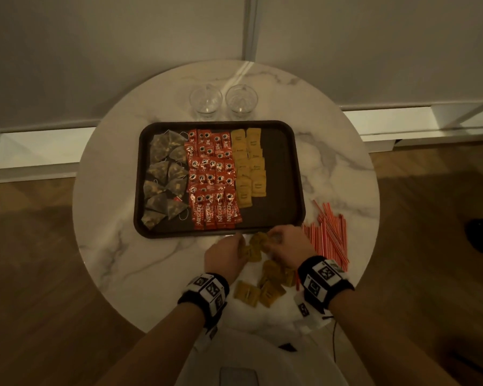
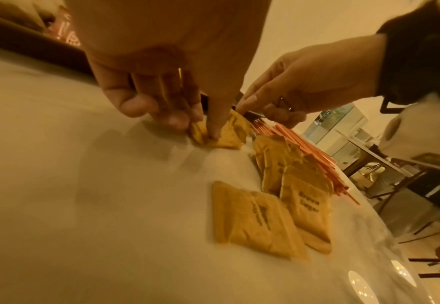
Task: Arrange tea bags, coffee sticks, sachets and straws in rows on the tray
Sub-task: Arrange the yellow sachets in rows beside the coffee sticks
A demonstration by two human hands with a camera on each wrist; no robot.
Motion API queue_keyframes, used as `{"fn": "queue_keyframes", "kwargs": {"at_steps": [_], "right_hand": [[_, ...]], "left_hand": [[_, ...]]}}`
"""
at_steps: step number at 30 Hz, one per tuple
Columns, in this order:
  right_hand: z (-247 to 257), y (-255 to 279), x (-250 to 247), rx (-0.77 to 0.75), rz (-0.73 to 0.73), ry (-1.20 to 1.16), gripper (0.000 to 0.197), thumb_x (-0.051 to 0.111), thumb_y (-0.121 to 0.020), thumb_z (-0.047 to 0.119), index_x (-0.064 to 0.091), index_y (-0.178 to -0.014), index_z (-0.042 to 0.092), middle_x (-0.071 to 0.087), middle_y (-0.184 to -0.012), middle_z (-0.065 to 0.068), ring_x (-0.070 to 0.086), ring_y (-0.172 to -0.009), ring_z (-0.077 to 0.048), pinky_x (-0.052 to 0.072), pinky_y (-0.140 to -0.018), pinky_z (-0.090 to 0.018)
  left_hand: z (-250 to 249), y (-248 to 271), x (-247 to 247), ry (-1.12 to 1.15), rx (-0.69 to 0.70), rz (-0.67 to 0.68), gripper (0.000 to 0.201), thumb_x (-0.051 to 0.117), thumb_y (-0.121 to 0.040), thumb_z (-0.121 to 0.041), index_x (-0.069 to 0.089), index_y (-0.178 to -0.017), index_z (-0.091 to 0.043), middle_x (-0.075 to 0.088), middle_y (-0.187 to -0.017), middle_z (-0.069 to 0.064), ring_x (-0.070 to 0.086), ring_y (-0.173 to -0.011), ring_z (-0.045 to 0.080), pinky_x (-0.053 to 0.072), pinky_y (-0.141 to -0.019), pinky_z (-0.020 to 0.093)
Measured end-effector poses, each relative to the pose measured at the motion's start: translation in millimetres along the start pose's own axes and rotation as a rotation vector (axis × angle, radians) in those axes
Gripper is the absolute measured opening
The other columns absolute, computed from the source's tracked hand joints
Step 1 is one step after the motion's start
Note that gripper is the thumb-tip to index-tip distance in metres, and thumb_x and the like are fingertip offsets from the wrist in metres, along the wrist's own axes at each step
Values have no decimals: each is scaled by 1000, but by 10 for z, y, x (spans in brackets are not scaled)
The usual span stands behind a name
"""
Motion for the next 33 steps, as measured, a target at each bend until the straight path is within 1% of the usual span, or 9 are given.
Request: {"fn": "queue_keyframes", "kwargs": {"at_steps": [3, 6, 11, 14, 17, 20, 24, 30, 33], "right_hand": [[37, -22, 43, -27, -35, 87, 2, 64, -88, 26, 66, -88, 26, 66, -91, 1, 63, -81, -13, 56, -75, -31], [22, -46, 45, -18, -45, 72, 14, 64, -87, 19, 63, -76, 27, 67, -82, 1, 65, -72, -12, 57, -68, -28], [-30, -33, 31, 1, -74, 42, 9, 70, -82, 28, 62, -80, 24, 67, -84, 0, 64, -77, -14, 57, -75, -36], [-31, 15, 88, 48, -65, 111, 29, 69, -81, 47, 60, -89, 21, 63, -87, 1, 61, -79, -16, 55, -72, -35], [79, 62, 169, 30, -62, 203, 39, 64, -82, 53, 58, -97, 17, 60, -95, 0, 60, -85, -19, 54, -77, -38], [212, 76, 207, -7, -66, 315, 34, 63, -87, 44, 56, -102, 14, 60, -101, -6, 60, -91, -24, 54, -81, -39], [275, 56, 207, -55, -51, 336, 27, 60, -90, 35, 61, -99, 9, 64, -103, -13, 62, -94, -30, 53, -82, -40], [430, 236, 123, -185, -95, 165, 9, 62, -87, 15, 57, -79, 12, 56, -89, -7, 57, -84, -25, 44, -72, -32], [579, 393, 53, -241, -76, -43, 9, 67, -82, 5, 60, -84, 10, 64, -85, -6, 63, -78, -22, 54, -72, -34]], "left_hand": [[62, 38, 35, 14, -26, 20, 13, 65, -84, -38, 56, -85, -28, 56, -85, -8, 58, -85, 16, 40, -65, 29], [130, 107, -6, 81, -16, 16, 9, 68, -81, -29, 61, -80, -24, 52, -84, -7, 56, -83, 17, 37, -65, 27], [286, 279, -179, 404, -98, -93, 20, 71, -79, -15, 56, -69, -23, 64, -77, -4, 57, -72, 12, 41, -67, 26], [454, 414, -209, 630, -211, -122, 10, 71, -79, -11, 63, -78, -16, 67, -75, 0, 60, -68, 14, 47, -64, 26], [596, 540, -238, 927, -298, -125, 5, 63, -89, -8, 65, -86, -12, 65, -76, 3, 59, -64, 16, 44, -54, 21], [669, 649, -317, 1124, -343, -126, 8, 60, -93, -16, 67, -94, -14, 61, -77, 4, 54, -62, 12, 42, -54, 23], [650, 773, -471, 1198, -349, -184, 14, 52, -98, -21, 66, -94, -18, 62, -85, 4, 55, -70, 11, 45, -57, 24], [439, 845, -628, 1379, -299, -114, 24, 40, -104, -26, 58, -107, -11, 71, -98, 13, 72, -77, 24, 55, -52, 28], [366, 845, -718, 1386, -274, -89, 36, 34, -104, -38, 55, -118, -12, 71, -105, 16, 73, -78, 25, 55, -49, 29]]}}
Point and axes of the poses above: each hand's wrist, its own y-axis away from the middle knuckle, its own x-axis out of the palm, z = x × y, the point moved 9 cm from there along -y, towards the middle knuckle
